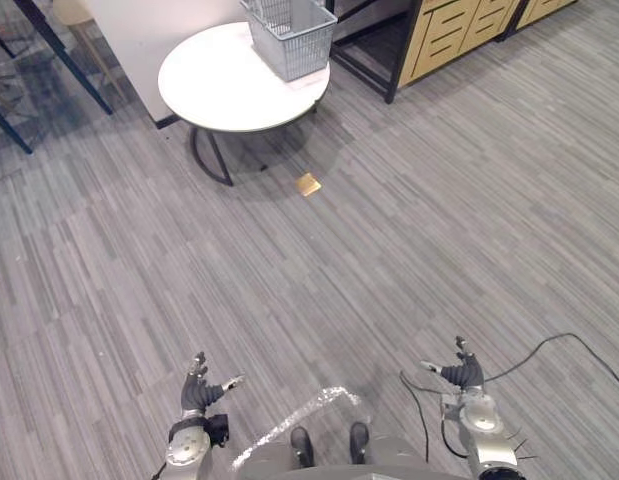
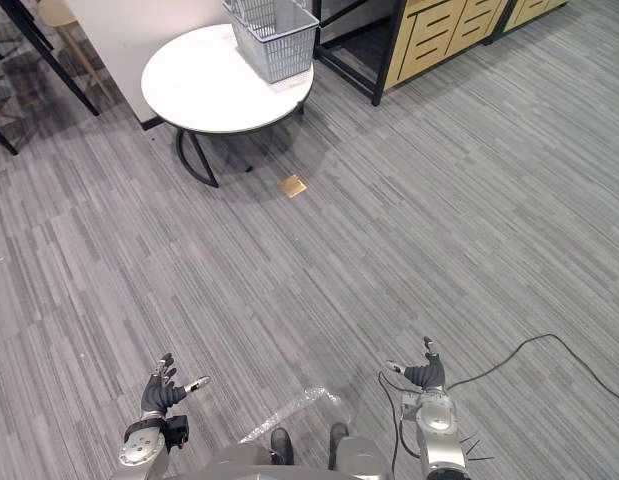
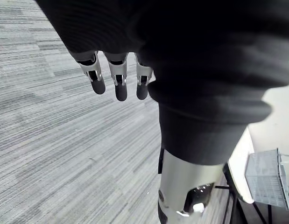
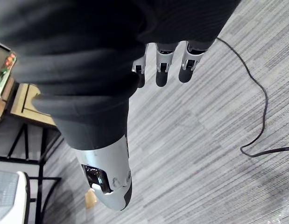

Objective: Pick vegetable in the basket

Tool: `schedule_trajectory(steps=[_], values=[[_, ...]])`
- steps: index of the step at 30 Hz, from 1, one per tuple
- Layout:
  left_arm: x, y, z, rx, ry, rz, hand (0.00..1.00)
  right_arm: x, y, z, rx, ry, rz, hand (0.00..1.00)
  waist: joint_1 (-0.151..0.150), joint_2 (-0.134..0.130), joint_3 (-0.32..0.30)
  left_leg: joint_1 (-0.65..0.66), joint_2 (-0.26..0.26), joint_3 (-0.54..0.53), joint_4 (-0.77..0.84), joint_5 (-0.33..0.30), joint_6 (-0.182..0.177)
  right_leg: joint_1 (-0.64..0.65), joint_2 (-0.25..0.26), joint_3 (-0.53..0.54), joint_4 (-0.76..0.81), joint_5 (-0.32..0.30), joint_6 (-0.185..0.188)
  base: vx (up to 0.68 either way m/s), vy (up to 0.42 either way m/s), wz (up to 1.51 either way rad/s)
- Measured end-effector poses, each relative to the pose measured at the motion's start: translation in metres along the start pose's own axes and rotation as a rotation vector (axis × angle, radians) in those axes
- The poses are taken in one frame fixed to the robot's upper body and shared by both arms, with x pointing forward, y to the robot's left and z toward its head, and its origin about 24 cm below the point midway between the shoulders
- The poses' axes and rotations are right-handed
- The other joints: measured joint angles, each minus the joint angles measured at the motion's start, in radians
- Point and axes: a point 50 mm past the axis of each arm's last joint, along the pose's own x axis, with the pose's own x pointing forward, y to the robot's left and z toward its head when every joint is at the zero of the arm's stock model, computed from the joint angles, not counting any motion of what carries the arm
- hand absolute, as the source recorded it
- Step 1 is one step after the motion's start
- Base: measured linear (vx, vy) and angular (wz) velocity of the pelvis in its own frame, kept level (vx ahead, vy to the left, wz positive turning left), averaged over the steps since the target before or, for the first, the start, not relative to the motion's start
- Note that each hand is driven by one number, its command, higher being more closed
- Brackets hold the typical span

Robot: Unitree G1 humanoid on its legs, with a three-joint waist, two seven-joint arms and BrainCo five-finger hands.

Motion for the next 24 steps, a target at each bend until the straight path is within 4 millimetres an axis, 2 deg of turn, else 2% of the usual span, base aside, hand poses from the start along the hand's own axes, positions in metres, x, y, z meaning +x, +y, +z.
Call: schedule_trajectory(steps=[2,4,5,6,7,8,9,10,11,12,13,14,16,17,18,19,20,21,22,23,24], values=[[0.005,0.001,0.007,0.000,-0.022,0.004,0.00,0.001,0.001,0.002,-0.005,0.001,0.007,0.00,-0.006,0.019,0.016,0.077,0.021,-0.034,-0.042,-0.022,-0.015,-0.104,-0.007,-0.062,-0.011,-0.031,-0.018,0.47,0.021,0.40],[0.011,-0.003,0.015,-0.019,-0.042,0.000,0.00,0.005,0.002,0.011,-0.013,-0.030,0.013,0.00,-0.013,0.057,0.042,0.116,0.074,-0.051,-0.053,-0.036,-0.041,-0.164,0.022,-0.113,-0.117,-0.012,-0.033,0.53,-0.054,0.40],[0.015,-0.005,0.020,-0.028,-0.052,-0.001,0.00,0.007,0.003,0.017,-0.032,-0.054,0.025,0.00,-0.025,0.066,0.057,0.141,0.103,-0.053,-0.052,-0.039,-0.074,-0.211,0.052,-0.143,-0.260,0.067,-0.047,0.73,-0.104,0.43],[0.018,-0.004,0.022,-0.024,-0.056,0.008,0.00,0.008,0.005,0.025,-0.042,-0.088,0.036,0.00,-0.032,0.055,0.061,0.181,0.117,-0.061,-0.053,-0.046,-0.118,-0.228,0.085,-0.151,-0.502,0.230,-0.080,0.68,-0.109,0.37],[0.018,-0.002,0.021,-0.019,-0.053,0.012,0.00,0.006,0.004,0.023,-0.045,-0.086,0.037,0.00,-0.034,0.041,0.055,0.202,0.118,-0.066,-0.051,-0.054,-0.137,-0.224,0.100,-0.148,-0.592,0.300,-0.094,0.78,-0.170,0.36],[0.018,0.000,0.018,-0.011,-0.042,0.016,0.00,0.004,0.002,0.021,-0.052,-0.083,0.037,0.00,-0.042,0.023,0.044,0.238,0.118,-0.077,-0.042,-0.069,-0.165,-0.220,0.109,-0.131,-0.643,0.455,-0.153,0.69,-0.161,0.22],[0.018,-0.007,0.015,-0.027,-0.022,0.006,0.00,0.008,-0.003,0.026,-0.068,-0.097,0.028,0.00,-0.046,0.065,0.053,0.248,0.155,-0.082,-0.005,-0.075,-0.185,-0.229,0.128,-0.139,-0.574,0.477,-0.220,0.80,-0.158,0.26],[0.021,-0.010,0.020,-0.031,-0.032,-0.005,0.00,0.011,0.000,0.036,-0.059,-0.122,0.030,0.00,-0.055,0.069,0.064,0.205,0.169,-0.071,0.074,-0.021,-0.272,-0.250,0.113,-0.141,-0.488,0.418,-0.224,0.75,-0.162,0.19],[0.023,-0.019,0.022,-0.053,-0.034,-0.019,0.00,0.012,-0.001,0.039,-0.060,-0.132,0.030,0.00,-0.055,0.057,0.074,0.161,0.155,-0.068,0.205,0.128,-0.283,-0.233,0.083,-0.143,-0.414,0.340,-0.222,0.88,-0.258,0.19],[0.019,-0.026,0.017,-0.075,-0.015,-0.030,0.00,0.013,-0.001,0.041,-0.070,-0.139,0.043,0.00,-0.050,0.055,0.083,0.098,0.162,-0.065,0.390,0.362,-0.252,-0.140,0.082,-0.130,-0.441,0.283,-0.209,0.75,-0.244,0.03],[0.016,-0.027,0.013,-0.080,-0.008,-0.034,0.00,0.013,0.001,0.043,-0.083,-0.146,0.057,0.00,-0.042,0.056,0.087,0.056,0.188,-0.064,0.509,0.374,-0.251,-0.085,0.090,-0.120,-0.473,0.272,-0.206,0.75,-0.202,-0.09],[0.013,-0.027,0.010,-0.082,-0.007,-0.043,0.00,0.013,0.007,0.047,-0.088,-0.165,0.078,0.00,-0.037,0.068,0.090,-0.042,0.256,-0.036,0.768,0.316,-0.227,0.022,0.112,-0.118,-0.526,0.242,-0.206,0.70,-0.131,-0.14],[0.011,-0.026,0.006,-0.081,0.006,-0.039,0.00,0.013,0.015,0.052,-0.073,-0.185,0.096,0.00,-0.006,0.046,0.108,-0.201,0.328,0.020,0.983,0.211,-0.125,0.196,0.141,-0.093,-0.626,0.204,-0.200,0.72,-0.134,-0.20],[0.010,-0.025,0.004,-0.082,0.011,-0.038,0.00,0.013,0.017,0.052,-0.066,-0.186,0.098,0.00,0.005,0.044,0.110,-0.240,0.333,0.037,0.983,0.186,-0.113,0.242,0.144,-0.083,-0.657,0.198,-0.199,0.61,-0.065,-0.30],[0.007,-0.023,-0.001,-0.083,0.027,-0.034,0.00,0.013,0.018,0.053,-0.060,-0.189,0.099,0.00,0.014,0.026,0.118,-0.327,0.322,0.062,0.886,0.131,-0.111,0.340,0.144,-0.069,-0.730,0.190,-0.187,0.60,-0.020,-0.29],[0.006,-0.022,-0.002,-0.082,0.032,-0.032,0.00,0.013,0.018,0.054,-0.058,-0.192,0.098,0.00,0.023,0.025,0.118,-0.357,0.314,0.087,0.821,0.114,-0.111,0.370,0.141,-0.059,-0.746,0.182,-0.180,0.72,0.016,-0.34],[0.004,-0.021,-0.006,-0.080,0.041,-0.029,0.00,0.015,0.017,0.059,-0.059,-0.205,0.093,0.00,0.031,0.006,0.130,-0.414,0.278,0.110,0.669,0.101,-0.101,0.422,0.128,-0.046,-0.773,0.162,-0.161,0.61,0.048,-0.30],[0.003,-0.020,-0.006,-0.079,0.044,-0.027,0.00,0.016,0.017,0.061,-0.060,-0.208,0.089,0.00,0.032,0.006,0.130,-0.437,0.256,0.114,0.583,0.103,-0.101,0.445,0.119,-0.039,-0.784,0.151,-0.151,0.62,0.103,-0.39],[0.002,-0.020,-0.009,-0.078,0.052,-0.027,0.00,0.016,0.016,0.062,-0.061,-0.214,0.077,0.00,0.037,0.000,0.130,-0.456,0.200,0.111,0.371,0.133,-0.121,0.490,0.099,-0.028,-0.801,0.124,-0.124,0.63,0.159,-0.48],[-0.001,-0.020,-0.012,-0.080,0.062,-0.024,0.00,0.017,0.011,0.062,-0.070,-0.215,0.066,0.00,0.044,0.009,0.124,-0.457,0.158,0.100,0.132,0.212,-0.111,0.533,0.097,-0.005,-0.821,0.100,-0.095,0.65,0.189,-0.57],[-0.001,-0.018,-0.013,-0.078,0.065,-0.021,0.00,0.017,0.011,0.062,-0.073,-0.214,0.062,0.00,0.055,0.015,0.120,-0.458,0.149,0.086,0.092,0.313,-0.078,0.550,0.098,0.011,-0.824,0.081,-0.082,0.67,0.220,-0.59]])
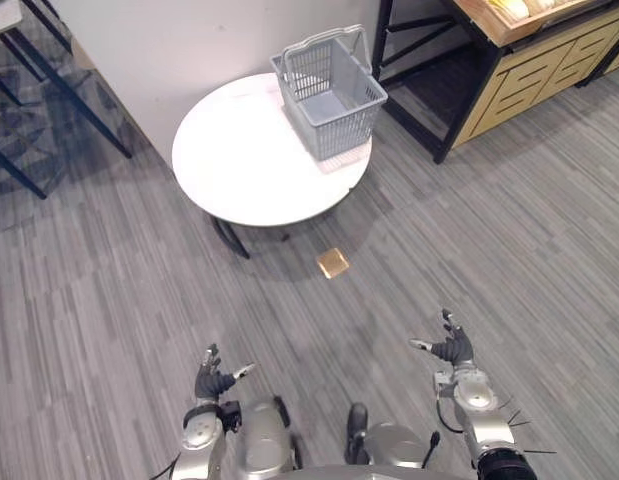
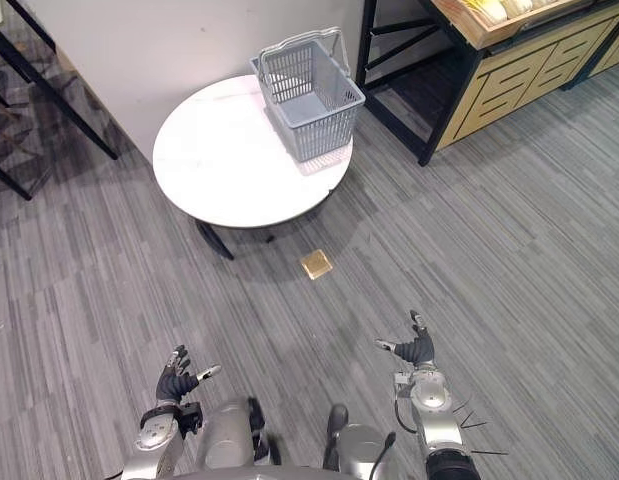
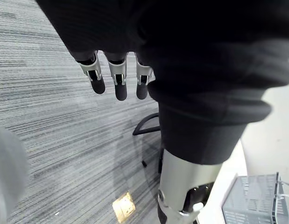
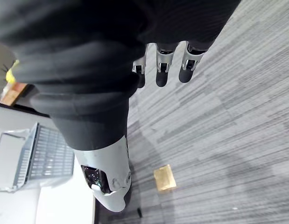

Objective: Pick vegetable in the basket

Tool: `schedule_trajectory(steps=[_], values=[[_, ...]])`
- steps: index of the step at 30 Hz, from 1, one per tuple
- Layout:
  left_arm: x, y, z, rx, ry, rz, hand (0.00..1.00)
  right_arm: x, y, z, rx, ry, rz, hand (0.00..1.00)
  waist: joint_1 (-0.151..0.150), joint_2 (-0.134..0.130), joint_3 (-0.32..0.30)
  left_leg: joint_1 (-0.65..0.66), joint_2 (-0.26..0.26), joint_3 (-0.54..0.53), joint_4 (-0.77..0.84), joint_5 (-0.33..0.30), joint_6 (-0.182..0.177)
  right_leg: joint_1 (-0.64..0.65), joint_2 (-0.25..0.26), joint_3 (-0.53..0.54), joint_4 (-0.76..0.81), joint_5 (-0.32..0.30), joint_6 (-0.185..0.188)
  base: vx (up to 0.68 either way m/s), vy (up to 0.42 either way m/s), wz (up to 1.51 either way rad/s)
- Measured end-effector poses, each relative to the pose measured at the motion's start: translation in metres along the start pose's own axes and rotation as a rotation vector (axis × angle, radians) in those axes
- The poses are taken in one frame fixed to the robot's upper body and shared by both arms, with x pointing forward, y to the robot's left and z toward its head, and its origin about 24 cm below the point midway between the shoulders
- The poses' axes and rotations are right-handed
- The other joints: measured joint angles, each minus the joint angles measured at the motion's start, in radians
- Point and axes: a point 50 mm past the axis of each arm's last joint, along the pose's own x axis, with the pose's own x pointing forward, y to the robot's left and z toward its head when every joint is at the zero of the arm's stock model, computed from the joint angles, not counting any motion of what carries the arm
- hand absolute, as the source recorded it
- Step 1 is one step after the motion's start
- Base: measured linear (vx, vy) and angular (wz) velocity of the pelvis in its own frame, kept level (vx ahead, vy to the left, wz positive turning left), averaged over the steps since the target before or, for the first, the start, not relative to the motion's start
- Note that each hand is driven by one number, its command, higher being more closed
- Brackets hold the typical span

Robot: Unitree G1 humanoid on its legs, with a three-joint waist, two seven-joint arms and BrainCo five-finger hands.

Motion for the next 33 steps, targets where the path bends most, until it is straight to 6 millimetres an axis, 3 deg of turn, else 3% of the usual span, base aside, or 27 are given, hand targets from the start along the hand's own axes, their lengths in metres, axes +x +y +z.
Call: schedule_trajectory(steps=[1,3,5,6,7,8,10,11,14,16,17,18,19,21,22,24,25,26,27,28,29,32,33], values=[[0.000,0.003,0.000,0.004,0.003,0.008,0.00,-0.001,0.005,0.000,0.007,0.003,0.006,0.00,0.011,-0.034,-0.012,0.009,-0.031,-0.002,0.021,0.039,0.082,0.022,-0.034,0.026,0.007,-0.016,0.017,0.70,0.244,-0.22],[0.004,-0.001,0.013,-0.011,-0.049,0.000,0.00,-0.002,0.001,0.017,-0.012,-0.077,-0.011,0.00,-0.001,-0.047,-0.026,0.007,-0.066,0.001,0.084,-0.031,0.136,-0.004,-0.089,0.037,0.106,-0.014,0.033,0.69,0.256,0.13],[0.003,-0.003,0.015,-0.022,-0.062,-0.001,0.00,-0.002,0.001,0.041,-0.061,-0.193,-0.028,0.00,0.006,-0.054,-0.032,0.066,-0.089,0.009,0.152,-0.144,0.141,-0.055,-0.131,0.046,0.358,0.001,0.084,0.70,0.253,0.03],[0.001,0.001,0.012,-0.011,-0.053,0.005,0.00,0.001,0.005,0.057,-0.089,-0.261,-0.026,0.00,0.001,-0.057,-0.034,0.126,-0.103,0.008,0.149,-0.188,0.144,-0.137,-0.164,0.070,0.601,0.076,0.181,0.60,0.197,0.02],[0.002,0.002,0.012,-0.003,-0.052,0.005,0.00,0.001,0.006,0.065,-0.120,-0.297,-0.030,0.00,0.000,-0.058,-0.035,0.158,-0.110,0.006,0.138,-0.206,0.147,-0.187,-0.181,0.080,0.735,0.080,0.199,0.57,0.144,0.11],[0.002,0.003,0.010,0.013,-0.043,0.007,0.00,0.003,0.008,0.078,-0.174,-0.358,-0.028,0.00,0.001,-0.058,-0.035,0.230,-0.129,-0.003,0.115,-0.229,0.150,-0.266,-0.211,0.082,0.926,0.039,0.135,0.44,0.068,0.17],[0.002,0.006,0.003,0.031,-0.015,0.016,0.00,0.002,0.014,0.095,-0.261,-0.442,-0.006,0.00,-0.001,-0.048,-0.038,0.350,-0.136,-0.028,0.051,-0.234,0.153,-0.345,-0.225,0.039,1.009,-0.009,0.059,0.53,0.033,0.25],[0.001,0.008,0.000,0.039,-0.001,0.028,0.00,-0.001,0.019,0.108,-0.301,-0.513,0.009,0.00,-0.001,-0.041,-0.037,0.419,-0.128,-0.049,0.006,-0.234,0.152,-0.398,-0.224,-0.016,0.977,-0.038,0.025,0.70,-0.050,0.37],[0.003,0.009,-0.005,0.067,0.027,0.020,0.00,-0.005,0.022,0.129,-0.364,-0.634,0.009,0.00,-0.019,-0.037,-0.038,0.488,-0.083,-0.116,-0.014,-0.239,0.141,-0.537,-0.165,-0.065,0.717,-0.057,0.017,0.51,-0.154,0.64],[0.004,0.011,-0.010,0.098,0.046,0.010,0.00,-0.003,0.015,0.133,-0.431,-0.661,-0.011,0.00,-0.039,-0.034,-0.043,0.513,-0.052,-0.161,0.000,-0.269,0.060,-0.564,-0.096,-0.012,0.433,0.049,0.033,0.49,-0.256,1.03],[0.002,0.012,-0.013,0.113,0.055,0.009,0.00,-0.003,0.009,0.134,-0.473,-0.667,-0.022,0.00,-0.041,-0.055,-0.055,0.534,-0.061,-0.187,0.018,-0.318,-0.021,-0.552,-0.079,0.042,0.251,0.313,0.019,0.50,-0.261,0.70],[0.001,-0.001,-0.019,0.092,0.088,-0.014,0.00,0.000,-0.001,0.139,-0.538,-0.681,-0.045,0.00,-0.024,0.007,-0.059,0.540,-0.003,-0.216,0.040,-0.340,-0.044,-0.552,-0.046,0.032,0.300,0.315,0.005,0.57,-0.293,0.60],[0.000,-0.004,-0.020,0.094,0.087,-0.023,0.00,-0.001,-0.002,0.143,-0.551,-0.693,-0.054,0.00,-0.027,0.013,-0.065,0.520,0.004,-0.223,0.055,-0.327,-0.066,-0.552,-0.049,0.031,0.302,0.301,-0.001,0.38,-0.225,0.41],[-0.002,-0.011,-0.021,0.112,0.084,-0.060,0.00,-0.005,-0.007,0.160,-0.572,-0.765,-0.097,0.00,-0.029,0.030,-0.075,0.462,0.007,-0.238,0.054,-0.261,-0.052,-0.530,-0.059,-0.020,0.316,0.247,-0.007,0.29,-0.224,0.63],[-0.001,-0.010,-0.021,0.114,0.087,-0.060,0.00,-0.006,-0.007,0.160,-0.576,-0.772,-0.101,0.00,-0.031,0.029,-0.074,0.455,0.010,-0.247,0.083,-0.248,-0.062,-0.510,-0.065,-0.034,0.314,0.225,0.001,0.26,-0.215,0.87],[-0.003,-0.011,-0.023,0.115,0.094,-0.067,0.00,-0.006,-0.006,0.160,-0.592,-0.779,-0.098,0.00,-0.029,0.031,-0.074,0.419,0.023,-0.263,0.199,-0.195,-0.085,-0.432,-0.077,-0.080,0.281,0.193,0.007,0.19,-0.172,0.80],[-0.004,-0.010,-0.025,0.115,0.101,-0.065,0.00,-0.007,-0.002,0.160,-0.599,-0.787,-0.080,0.00,-0.017,0.028,-0.073,0.380,0.040,-0.244,0.298,-0.141,-0.075,-0.367,-0.075,-0.093,0.218,0.192,0.007,0.16,-0.148,0.54],[-0.006,-0.009,-0.028,0.117,0.111,-0.063,0.00,-0.008,0.003,0.163,-0.598,-0.804,-0.065,0.00,0.003,0.026,-0.072,0.346,0.063,-0.207,0.364,-0.152,-0.063,-0.321,-0.072,-0.108,0.160,0.193,0.007,0.15,-0.134,0.43],[-0.006,-0.009,-0.029,0.117,0.115,-0.063,0.00,-0.008,0.006,0.164,-0.598,-0.812,-0.058,0.00,0.003,0.026,-0.072,0.331,0.068,-0.188,0.365,-0.177,-0.052,-0.307,-0.072,-0.116,0.144,0.191,0.004,0.15,-0.107,0.41],[-0.008,-0.008,-0.031,0.118,0.122,-0.062,0.00,-0.009,0.009,0.166,-0.602,-0.824,-0.047,0.00,0.003,0.026,-0.072,0.298,0.072,-0.153,0.328,-0.208,-0.021,-0.292,-0.071,-0.132,0.122,0.191,0.004,0.12,-0.063,0.30],[-0.010,-0.007,-0.034,0.120,0.131,-0.059,0.00,-0.008,0.011,0.167,-0.603,-0.828,-0.042,0.00,0.003,0.031,-0.073,0.290,0.065,-0.138,0.265,-0.213,-0.013,-0.288,-0.070,-0.137,0.114,0.198,0.012,0.13,-0.021,0.19],[-0.020,-0.001,-0.049,0.124,0.184,-0.049,0.00,-0.007,0.012,0.165,-0.619,-0.821,-0.030,0.00,0.004,0.062,-0.087,0.302,0.055,-0.122,0.009,-0.144,-0.047,-0.284,-0.036,-0.129,0.113,0.207,0.027,0.10,0.073,-0.11],[-0.020,0.000,-0.051,0.130,0.193,-0.047,0.00,-0.007,0.013,0.163,-0.624,-0.815,-0.023,0.00,0.005,0.052,-0.090,0.315,0.049,-0.119,-0.011,-0.140,-0.046,-0.284,-0.039,-0.124,0.106,0.212,0.034,0.12,0.109,-0.13]])
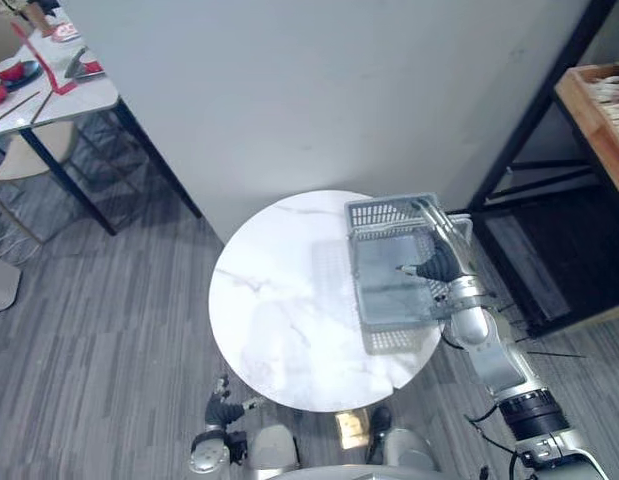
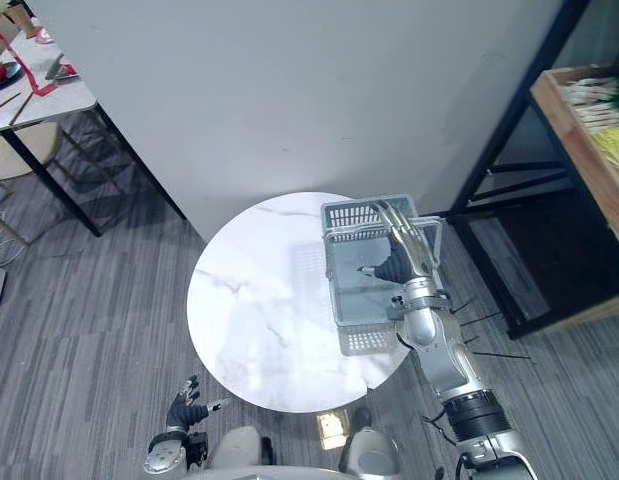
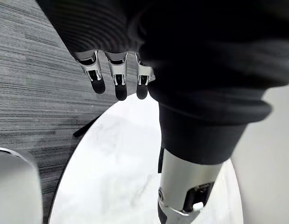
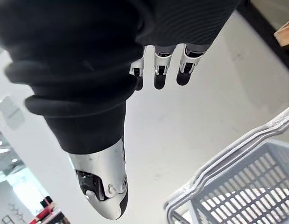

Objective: Pick vegetable in the basket

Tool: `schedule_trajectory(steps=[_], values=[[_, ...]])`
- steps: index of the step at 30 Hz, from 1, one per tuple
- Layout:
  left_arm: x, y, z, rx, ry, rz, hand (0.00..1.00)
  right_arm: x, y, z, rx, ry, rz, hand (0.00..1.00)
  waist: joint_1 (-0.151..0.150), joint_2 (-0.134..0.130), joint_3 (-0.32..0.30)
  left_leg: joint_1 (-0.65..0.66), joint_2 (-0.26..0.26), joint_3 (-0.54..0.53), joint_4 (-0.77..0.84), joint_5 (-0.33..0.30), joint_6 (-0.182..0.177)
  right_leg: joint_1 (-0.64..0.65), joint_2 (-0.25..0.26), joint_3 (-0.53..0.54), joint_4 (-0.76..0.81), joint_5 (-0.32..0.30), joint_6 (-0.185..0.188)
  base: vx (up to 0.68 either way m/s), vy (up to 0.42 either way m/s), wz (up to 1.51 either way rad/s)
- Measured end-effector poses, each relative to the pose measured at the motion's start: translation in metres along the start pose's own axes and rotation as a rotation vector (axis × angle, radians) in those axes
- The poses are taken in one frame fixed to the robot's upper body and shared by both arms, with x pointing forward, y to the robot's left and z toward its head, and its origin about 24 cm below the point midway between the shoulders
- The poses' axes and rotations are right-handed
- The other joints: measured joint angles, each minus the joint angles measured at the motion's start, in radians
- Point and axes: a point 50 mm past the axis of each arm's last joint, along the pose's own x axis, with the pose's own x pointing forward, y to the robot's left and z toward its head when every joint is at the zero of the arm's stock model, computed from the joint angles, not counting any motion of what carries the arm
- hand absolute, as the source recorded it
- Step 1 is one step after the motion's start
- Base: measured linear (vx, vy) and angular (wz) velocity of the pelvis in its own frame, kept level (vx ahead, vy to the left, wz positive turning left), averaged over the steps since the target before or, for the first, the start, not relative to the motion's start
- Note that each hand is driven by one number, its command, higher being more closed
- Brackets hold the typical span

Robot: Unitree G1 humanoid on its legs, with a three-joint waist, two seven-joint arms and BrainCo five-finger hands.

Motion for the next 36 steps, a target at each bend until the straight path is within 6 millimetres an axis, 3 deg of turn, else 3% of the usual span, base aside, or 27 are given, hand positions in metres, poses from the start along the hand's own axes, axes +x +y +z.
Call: schedule_trajectory(steps=[2,8,10,14,17,25,26,32,36], values=[[0.001,0.003,0.001,0.012,-0.003,-0.010,0.00,0.001,0.003,-0.002,-0.026,-0.002,0.018,0.00,0.001,-0.024,-0.007,0.017,-0.032,0.011,-0.062,0.022,0.012,-0.001,-0.011,0.013,-0.037,0.017,0.017,0.05,0.066,-0.03],[0.005,0.006,0.008,0.035,-0.027,-0.010,0.00,0.032,0.015,-0.007,-0.131,-0.008,0.104,0.00,0.004,-0.015,-0.007,0.007,-0.084,0.023,-0.179,0.088,0.032,-0.039,-0.034,0.032,-0.111,0.074,0.030,0.00,0.050,-0.02],[0.007,0.008,0.011,0.039,-0.035,-0.005,0.00,0.044,0.009,-0.010,-0.178,-0.007,0.101,0.00,0.010,-0.009,-0.002,0.000,-0.086,0.021,-0.190,0.096,0.032,-0.042,-0.032,0.032,-0.128,0.085,0.030,0.00,0.000,0.00],[0.007,0.007,0.012,0.029,-0.047,0.010,0.00,0.072,-0.024,-0.020,-0.317,0.024,0.040,0.00,0.018,0.023,0.023,-0.024,-0.096,0.011,-0.226,0.125,0.035,-0.071,-0.034,0.025,-0.145,0.106,0.025,-0.02,-0.007,0.04],[0.007,0.007,0.013,0.025,-0.057,0.014,0.00,0.079,-0.039,-0.035,-0.400,0.090,0.022,0.00,0.019,0.030,0.048,-0.028,-0.099,-0.004,-0.245,0.141,0.034,-0.074,-0.034,0.012,-0.153,0.111,0.025,-0.03,-0.018,0.13],[0.007,0.007,0.016,-0.018,-0.063,0.018,0.00,0.096,-0.075,-0.048,-0.544,0.174,-0.032,0.00,0.008,0.043,0.102,-0.078,-0.104,-0.047,-0.268,0.176,0.037,-0.108,-0.036,-0.028,-0.163,0.124,0.018,-0.02,-0.007,0.15],[0.007,0.007,0.016,-0.026,-0.064,0.019,0.00,0.098,-0.080,-0.050,-0.559,0.189,-0.035,1.00,0.006,0.051,0.110,-0.078,-0.105,-0.054,-0.281,0.186,0.037,-0.109,-0.036,-0.035,-0.165,0.124,0.018,0.00,0.005,0.16],[0.012,0.004,0.027,-0.047,-0.101,0.013,0.00,0.105,-0.102,-0.049,-0.593,0.194,-0.086,1.00,0.000,0.075,0.135,-0.101,-0.110,-0.065,-0.294,0.201,0.037,-0.131,-0.037,-0.040,-0.170,0.131,0.017,0.00,0.015,0.04],[0.013,0.001,0.030,-0.044,-0.115,0.001,0.00,0.107,-0.106,-0.047,-0.581,0.193,-0.101,1.00,0.000,0.077,0.136,-0.105,-0.110,-0.068,-0.295,0.201,0.037,-0.133,-0.036,-0.039,-0.174,0.131,0.017,0.00,0.006,0.01]])
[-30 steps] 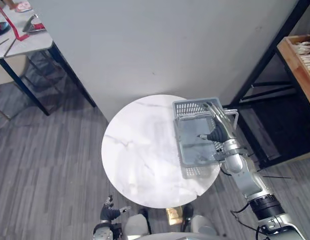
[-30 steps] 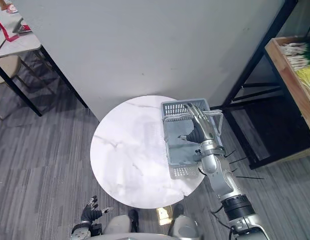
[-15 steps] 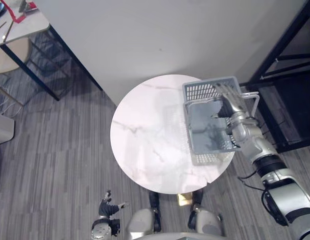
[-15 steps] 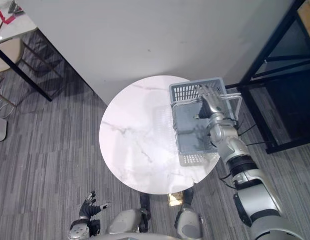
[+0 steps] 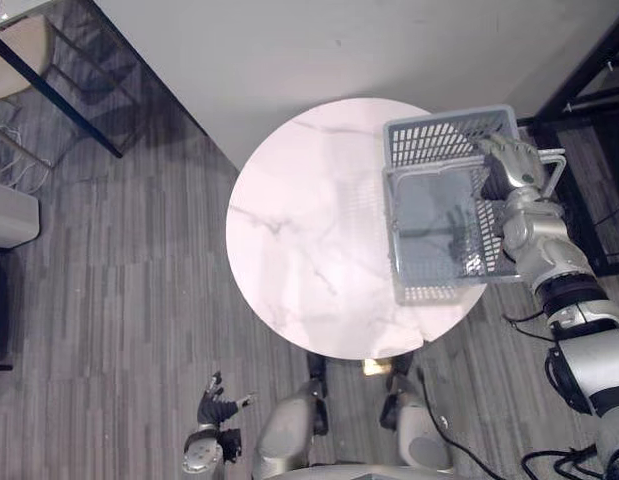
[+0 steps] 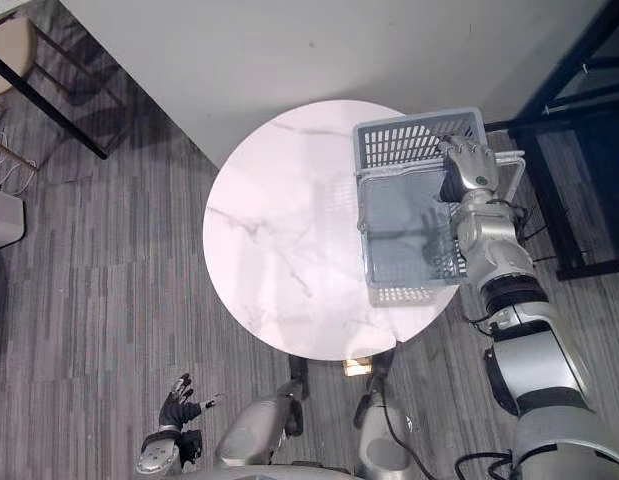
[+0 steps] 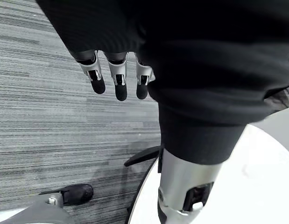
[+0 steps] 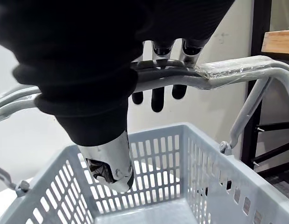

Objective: Pick vegetable in the basket

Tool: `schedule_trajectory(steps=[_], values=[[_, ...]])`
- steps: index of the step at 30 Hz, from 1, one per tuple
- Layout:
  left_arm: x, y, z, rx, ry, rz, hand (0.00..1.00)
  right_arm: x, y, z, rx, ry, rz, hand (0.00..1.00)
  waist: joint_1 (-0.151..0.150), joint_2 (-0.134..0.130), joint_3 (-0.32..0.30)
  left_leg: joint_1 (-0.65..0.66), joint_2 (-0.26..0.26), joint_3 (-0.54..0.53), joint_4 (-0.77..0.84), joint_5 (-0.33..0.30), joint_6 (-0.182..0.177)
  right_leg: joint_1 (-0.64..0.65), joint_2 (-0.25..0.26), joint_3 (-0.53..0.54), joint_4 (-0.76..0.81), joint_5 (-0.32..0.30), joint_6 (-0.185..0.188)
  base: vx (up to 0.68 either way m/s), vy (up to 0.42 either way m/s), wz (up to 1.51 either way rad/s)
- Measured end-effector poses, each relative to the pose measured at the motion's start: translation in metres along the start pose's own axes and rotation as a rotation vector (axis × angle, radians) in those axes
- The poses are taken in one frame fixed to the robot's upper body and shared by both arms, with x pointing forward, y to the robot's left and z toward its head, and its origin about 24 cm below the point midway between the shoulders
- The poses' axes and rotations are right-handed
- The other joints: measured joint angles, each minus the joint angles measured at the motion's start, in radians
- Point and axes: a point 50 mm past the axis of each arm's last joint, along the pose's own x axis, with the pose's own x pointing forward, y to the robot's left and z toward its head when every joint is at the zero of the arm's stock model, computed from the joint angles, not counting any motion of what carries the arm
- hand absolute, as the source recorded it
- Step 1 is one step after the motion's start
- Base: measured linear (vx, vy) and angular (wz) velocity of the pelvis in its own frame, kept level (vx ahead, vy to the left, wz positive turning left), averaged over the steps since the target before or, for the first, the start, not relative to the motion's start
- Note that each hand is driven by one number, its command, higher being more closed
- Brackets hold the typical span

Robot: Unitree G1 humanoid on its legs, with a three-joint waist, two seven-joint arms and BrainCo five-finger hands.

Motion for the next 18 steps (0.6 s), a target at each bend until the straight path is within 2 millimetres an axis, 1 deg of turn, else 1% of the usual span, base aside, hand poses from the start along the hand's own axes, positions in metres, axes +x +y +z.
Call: schedule_trajectory(steps=[4,7,9,10,12,13,14,16,17,18], values=[[0.000,0.000,-0.001,0.001,0.005,0.002,0.00,-0.001,0.000,0.000,0.033,0.009,0.001,1.00,-0.001,0.002,0.007,0.001,0.000,0.001,-0.002,0.000,0.000,-0.001,0.001,0.003,-0.001,0.000,0.000,0.00,0.000,0.00],[0.000,0.000,-0.001,0.002,0.008,0.002,0.00,-0.001,-0.003,0.000,0.066,0.011,-0.015,1.00,-0.001,-0.002,0.010,0.007,0.001,0.004,-0.003,0.000,0.000,0.002,0.001,0.010,-0.001,0.000,0.000,0.02,0.018,-0.04],[0.000,0.000,-0.002,0.003,0.011,0.002,0.00,-0.007,0.004,-0.001,0.069,0.008,0.002,1.00,0.001,-0.004,0.011,0.019,0.001,0.012,-0.002,-0.001,-0.001,0.009,0.002,0.030,0.000,0.000,0.000,0.02,0.018,-0.09],[0.000,0.001,-0.002,0.003,0.013,0.003,0.00,-0.012,0.008,-0.001,0.085,0.003,0.009,1.00,0.001,-0.005,0.011,0.029,0.002,0.018,-0.002,-0.002,-0.002,0.013,0.003,0.045,0.004,0.000,0.000,0.02,0.024,-0.18],[0.000,0.001,-0.002,0.003,0.015,0.005,0.00,-0.021,0.011,0.000,0.119,-0.006,0.004,1.00,-0.001,-0.009,0.014,0.046,0.004,0.033,0.004,-0.017,-0.002,0.023,0.005,0.067,0.004,0.001,0.001,0.02,0.021,-0.27],[0.000,0.001,-0.002,0.002,0.014,0.004,0.00,-0.029,0.014,-0.002,0.140,-0.002,0.005,1.00,-0.005,-0.011,0.014,0.064,0.006,0.041,0.006,-0.026,-0.001,0.037,0.008,0.078,0.004,0.001,0.001,0.02,0.017,-0.30],[0.000,0.001,-0.002,0.002,0.014,0.005,0.00,-0.036,0.017,-0.004,0.167,0.004,0.004,1.00,-0.005,-0.015,0.013,0.076,0.009,0.050,0.012,-0.037,-0.003,0.045,0.011,0.090,0.005,0.001,0.001,0.02,0.019,-0.33],[0.000,0.003,-0.003,0.003,0.020,0.015,0.00,-0.048,0.019,-0.001,0.244,0.001,-0.017,1.00,-0.010,-0.034,0.010,0.086,0.014,0.075,0.035,-0.059,-0.004,0.047,0.017,0.118,0.008,0.001,0.001,0.00,0.010,-0.42],[0.000,0.004,-0.003,0.003,0.023,0.017,0.00,-0.055,0.017,0.001,0.291,-0.003,-0.036,1.00,-0.021,-0.050,0.010,0.086,0.017,0.085,0.053,-0.072,-0.004,0.049,0.019,0.132,0.008,0.000,0.002,0.00,-0.003,-0.35],[0.000,0.004,-0.003,0.008,0.028,0.015,0.00,-0.060,0.016,0.003,0.322,-0.007,-0.050,1.00,-0.035,-0.061,0.008,0.088,0.018,0.087,0.060,-0.077,-0.005,0.052,0.020,0.137,0.008,0.000,0.003,0.00,-0.006,-0.24]])
